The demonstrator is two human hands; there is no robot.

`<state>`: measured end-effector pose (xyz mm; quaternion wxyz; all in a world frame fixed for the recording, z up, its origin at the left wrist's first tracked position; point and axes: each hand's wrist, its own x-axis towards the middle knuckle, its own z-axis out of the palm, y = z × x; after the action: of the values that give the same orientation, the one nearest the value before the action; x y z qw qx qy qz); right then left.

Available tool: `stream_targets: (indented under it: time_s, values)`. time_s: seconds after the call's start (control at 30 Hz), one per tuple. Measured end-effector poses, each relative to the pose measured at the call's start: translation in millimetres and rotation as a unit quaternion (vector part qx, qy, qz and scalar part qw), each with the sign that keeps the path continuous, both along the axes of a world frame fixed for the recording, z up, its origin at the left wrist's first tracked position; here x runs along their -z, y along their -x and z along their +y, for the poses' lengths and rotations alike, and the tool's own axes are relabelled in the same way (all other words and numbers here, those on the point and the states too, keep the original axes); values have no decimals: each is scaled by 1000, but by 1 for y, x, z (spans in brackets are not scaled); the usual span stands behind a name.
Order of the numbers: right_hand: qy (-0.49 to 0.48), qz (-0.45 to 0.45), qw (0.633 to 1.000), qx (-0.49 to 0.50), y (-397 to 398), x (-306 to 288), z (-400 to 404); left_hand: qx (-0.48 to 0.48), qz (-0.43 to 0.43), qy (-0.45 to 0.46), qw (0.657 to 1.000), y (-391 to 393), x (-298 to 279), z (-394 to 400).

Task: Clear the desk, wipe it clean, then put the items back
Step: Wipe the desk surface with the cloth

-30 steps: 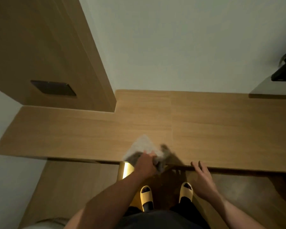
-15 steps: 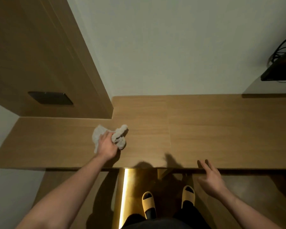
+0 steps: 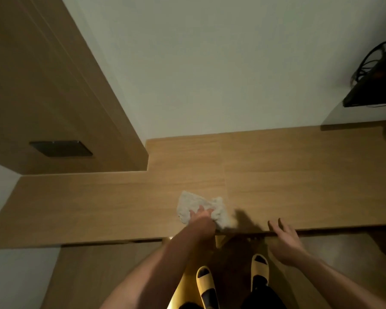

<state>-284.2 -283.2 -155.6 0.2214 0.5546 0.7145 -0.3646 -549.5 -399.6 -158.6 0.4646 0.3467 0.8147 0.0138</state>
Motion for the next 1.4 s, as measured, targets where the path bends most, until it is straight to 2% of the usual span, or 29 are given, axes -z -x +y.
stream_targets:
  time_s: [0.1, 0.17, 0.23, 0.33, 0.43, 0.5, 0.57, 0.63, 0.73, 0.8, 0.9, 0.97, 1.03, 1.1, 1.23, 1.4]
  values:
    - [-4, -2, 1000, -23, 1, -1, 0, -58, -43, -115, 991, -22, -28, 16]
    - [-11, -2, 999, -32, -2, 0, 3, -76, -2, -209, 975, -16, -40, 20]
    - [-15, 2, 999, -40, -9, 2, 9, -38, 66, -264, 962, 7, -39, 20]
    - [-31, -2, 998, -62, -20, 4, 20, -56, 152, -206, 965, 58, -33, 21]
    - [-29, -14, 997, -75, -27, 5, 35, -38, 222, -74, 971, 109, -16, 22]
    - [-24, -23, 996, -84, -32, 4, 44, -60, 189, 12, 980, 117, -5, 24]
    - [-21, -26, 996, -87, -41, 2, 53, -57, 159, 52, 984, 93, 2, 30]
    - [-15, -24, 996, -90, -49, 3, 63, -26, 156, 39, 987, 51, 8, 44]
    - [-7, -21, 995, -95, -56, 5, 81, 34, 136, -28, 990, -20, -1, 78]
    - [-10, -25, 995, -99, -58, 6, 94, 39, 73, -69, 994, -64, -9, 104]
    - [-12, -27, 993, -115, -61, 4, 120, 62, -30, -68, 995, -98, -26, 141]
    - [-10, -18, 992, -126, -61, 2, 140, 62, -6, -158, 986, -97, -39, 163]
    - [-19, -12, 990, -137, -62, 0, 160, 51, 58, -246, 966, -76, -43, 190]
    - [-23, -18, 988, -151, -64, -1, 176, 48, 125, -274, 952, -46, -38, 218]
    - [-24, -14, 986, -167, -73, 4, 198, 37, 194, -194, 961, 1, -27, 259]
    - [-8, -11, 980, -196, -75, 10, 212, 108, 143, -70, 981, -12, -22, 254]
